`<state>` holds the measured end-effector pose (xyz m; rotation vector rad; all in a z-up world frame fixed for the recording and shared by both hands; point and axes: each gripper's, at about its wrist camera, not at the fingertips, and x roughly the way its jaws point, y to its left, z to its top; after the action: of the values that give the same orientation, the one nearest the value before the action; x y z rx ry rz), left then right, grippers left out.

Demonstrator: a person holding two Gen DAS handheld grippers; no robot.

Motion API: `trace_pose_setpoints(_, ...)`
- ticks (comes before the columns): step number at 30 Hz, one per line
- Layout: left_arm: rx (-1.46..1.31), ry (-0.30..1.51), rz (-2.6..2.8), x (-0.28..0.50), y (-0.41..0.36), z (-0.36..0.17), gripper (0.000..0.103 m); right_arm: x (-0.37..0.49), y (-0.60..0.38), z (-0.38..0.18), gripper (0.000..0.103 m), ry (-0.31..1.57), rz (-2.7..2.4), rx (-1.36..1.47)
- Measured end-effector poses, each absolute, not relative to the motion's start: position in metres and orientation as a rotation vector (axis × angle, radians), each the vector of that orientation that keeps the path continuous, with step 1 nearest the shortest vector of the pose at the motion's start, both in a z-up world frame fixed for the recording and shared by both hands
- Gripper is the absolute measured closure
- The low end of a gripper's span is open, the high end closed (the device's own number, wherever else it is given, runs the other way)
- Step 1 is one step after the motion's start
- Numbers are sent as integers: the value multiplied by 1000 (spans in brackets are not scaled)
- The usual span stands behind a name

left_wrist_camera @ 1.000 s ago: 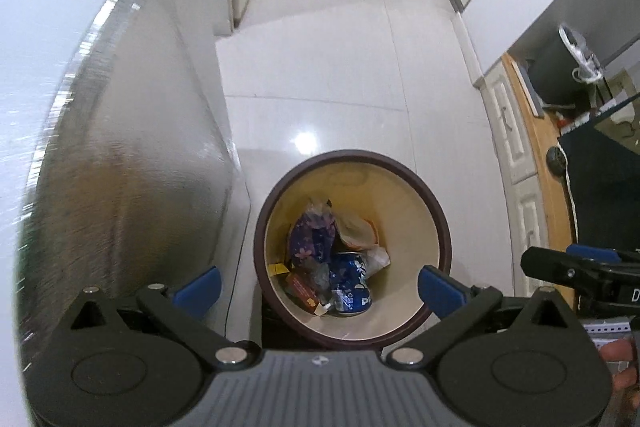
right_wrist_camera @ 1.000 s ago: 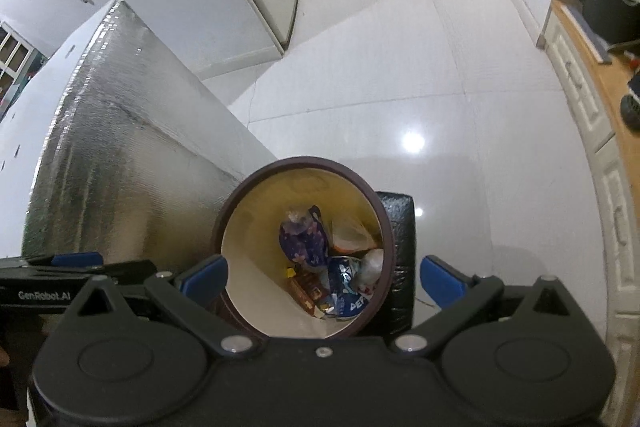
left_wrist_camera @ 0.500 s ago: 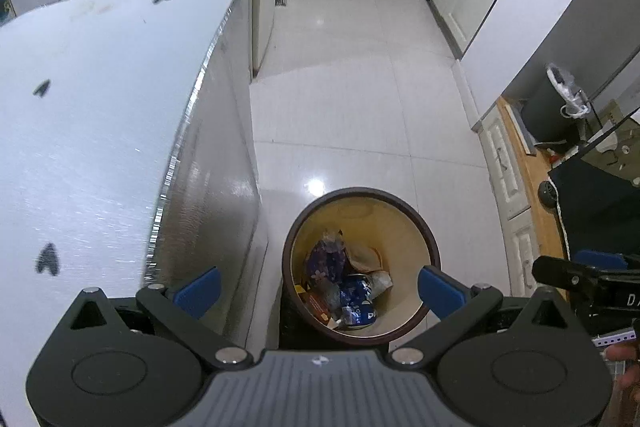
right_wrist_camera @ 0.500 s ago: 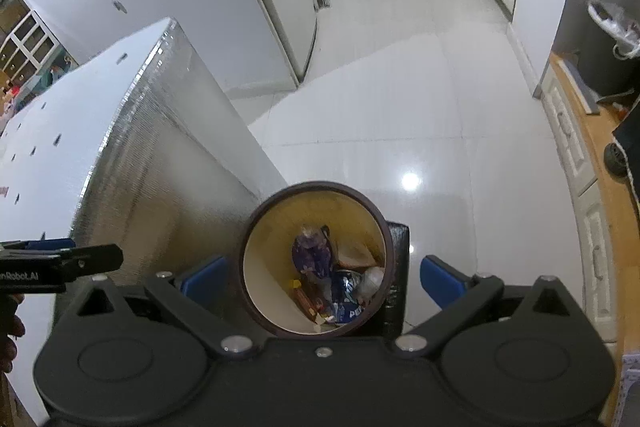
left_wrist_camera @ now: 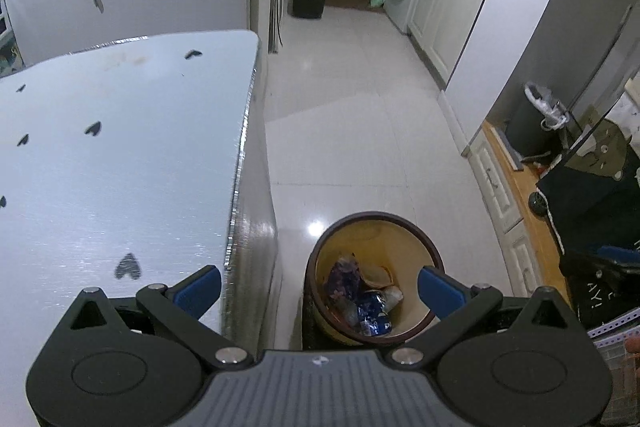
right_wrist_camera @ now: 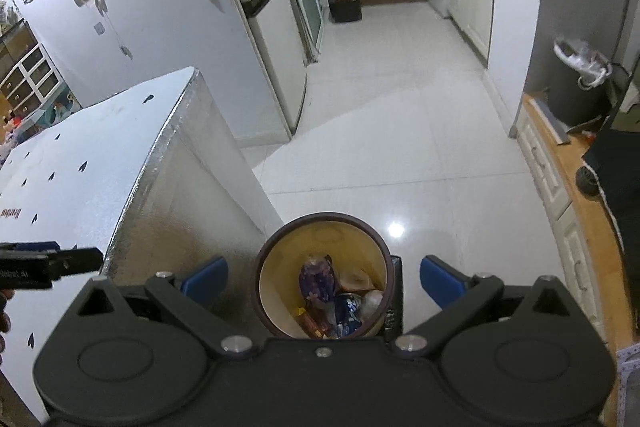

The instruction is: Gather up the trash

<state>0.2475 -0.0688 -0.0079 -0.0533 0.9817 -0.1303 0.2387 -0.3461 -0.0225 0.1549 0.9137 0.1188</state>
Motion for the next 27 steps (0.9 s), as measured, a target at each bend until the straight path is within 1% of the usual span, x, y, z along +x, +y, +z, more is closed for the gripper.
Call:
trace_pose_setpoints(5,-62,929,-145,227,-52,-2,0,211,-335,-12,0,832,98,119)
trace_pose_setpoints(11,-58,892,-144,207,-37,-7,0,185,-320,-7,0,757,100,91)
trace_pose_setpoints(17,-54,846,-161,191,-32,-17,0,163,-310,-17,0,712,93,82)
trace_pose_setpoints(23,-36,842,-171,178,-30,-29,0,147,-306,-30,0,682,67,71)
trace_pose_setpoints(27,-31,821,-172,169,-29,-35,0,136,-301,-36,0,631,56,47)
